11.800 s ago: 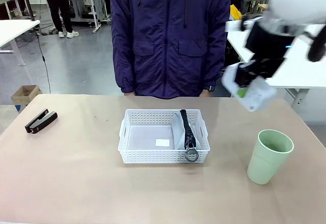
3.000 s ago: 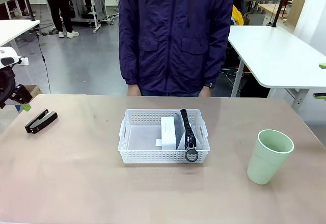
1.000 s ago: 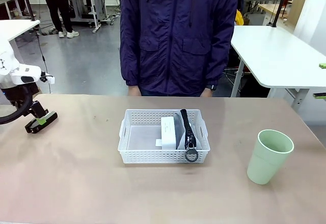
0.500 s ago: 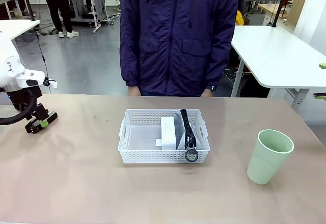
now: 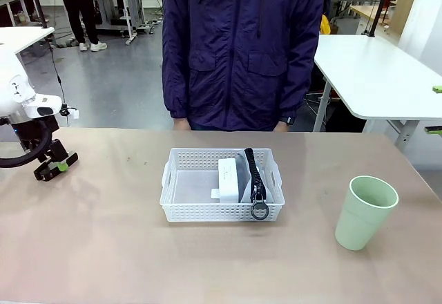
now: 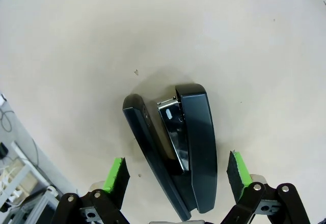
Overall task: Efficiently arrange items inside the basket to fit them all.
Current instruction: Pick up the Stapler and place it inside the Organizing basket.
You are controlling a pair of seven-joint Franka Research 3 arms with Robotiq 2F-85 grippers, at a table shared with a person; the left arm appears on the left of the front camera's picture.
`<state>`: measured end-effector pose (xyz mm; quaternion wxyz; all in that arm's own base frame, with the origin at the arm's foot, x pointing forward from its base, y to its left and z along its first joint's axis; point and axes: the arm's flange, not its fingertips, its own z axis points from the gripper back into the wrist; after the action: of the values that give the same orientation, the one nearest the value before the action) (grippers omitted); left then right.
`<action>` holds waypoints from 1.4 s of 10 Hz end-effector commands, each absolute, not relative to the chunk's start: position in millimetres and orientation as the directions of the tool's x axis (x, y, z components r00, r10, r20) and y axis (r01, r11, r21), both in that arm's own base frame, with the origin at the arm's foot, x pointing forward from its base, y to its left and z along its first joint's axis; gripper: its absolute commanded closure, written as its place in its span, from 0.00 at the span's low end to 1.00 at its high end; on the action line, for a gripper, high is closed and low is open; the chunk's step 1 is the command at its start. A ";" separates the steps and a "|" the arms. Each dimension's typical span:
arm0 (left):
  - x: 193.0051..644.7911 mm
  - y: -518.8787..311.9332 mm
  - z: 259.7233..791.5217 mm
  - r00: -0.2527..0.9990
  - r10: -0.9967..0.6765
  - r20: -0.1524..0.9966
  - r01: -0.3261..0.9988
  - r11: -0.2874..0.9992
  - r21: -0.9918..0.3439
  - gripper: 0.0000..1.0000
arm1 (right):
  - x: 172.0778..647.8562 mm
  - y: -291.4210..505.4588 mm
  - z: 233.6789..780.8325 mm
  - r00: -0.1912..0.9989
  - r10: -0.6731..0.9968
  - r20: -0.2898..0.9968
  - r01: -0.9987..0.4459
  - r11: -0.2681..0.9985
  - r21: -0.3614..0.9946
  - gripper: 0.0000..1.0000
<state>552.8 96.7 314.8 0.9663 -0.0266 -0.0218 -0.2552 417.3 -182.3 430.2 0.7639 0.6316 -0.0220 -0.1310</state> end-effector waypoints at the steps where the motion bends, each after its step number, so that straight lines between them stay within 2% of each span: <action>1: 558.5 98.2 313.4 0.872 -0.485 0.067 0.488 0.871 -0.050 0.00 | 416.4 -181.6 433.1 0.962 -0.232 -0.144 0.189 0.185 0.964 0.00; 2: 559.9 95.9 311.3 0.871 -0.489 0.044 0.490 0.871 -0.030 0.59 | 416.4 -181.6 433.1 0.962 -0.232 -0.144 0.189 0.185 0.964 0.00; 3: 559.9 93.6 310.1 0.867 -0.496 0.038 0.497 0.867 -0.031 0.59 | 416.4 -181.6 433.1 0.962 -0.232 -0.144 0.189 0.185 0.964 0.00; 4: 561.3 92.3 308.6 0.866 -0.499 0.033 0.500 0.865 -0.032 1.00 | 416.4 -181.6 433.1 0.962 -0.232 -0.144 0.189 0.185 0.964 0.00; 6: 561.0 92.8 305.8 0.864 -0.503 0.005 0.503 0.864 -0.020 1.00 | 416.4 -181.6 433.1 0.962 -0.232 -0.144 0.189 0.185 0.964 0.00; 7: 560.3 93.3 304.7 0.862 -0.507 0.007 0.507 0.862 -0.021 0.85 | 416.4 -181.6 433.1 0.962 -0.232 -0.144 0.189 0.185 0.964 0.00; 8: 558.4 94.8 305.7 0.860 -0.511 0.018 0.511 0.859 -0.026 0.95 | 416.4 -181.6 433.1 0.962 -0.232 -0.144 0.189 0.185 0.964 0.00; 9: 557.5 97.0 307.4 0.859 -0.511 0.024 0.512 0.859 -0.028 1.00 | 416.4 -181.6 433.1 0.962 -0.232 -0.144 0.189 0.185 0.964 0.00; 14: 548.3 102.7 324.9 0.861 -0.503 0.073 0.506 0.861 -0.043 1.00 | 416.4 -181.6 433.1 0.962 -0.232 -0.144 0.189 0.185 0.964 0.00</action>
<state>558.0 98.5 316.5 0.9656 -0.0185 -0.0182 -0.2587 417.3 -182.3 430.2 0.7639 0.6316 -0.0220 -0.1310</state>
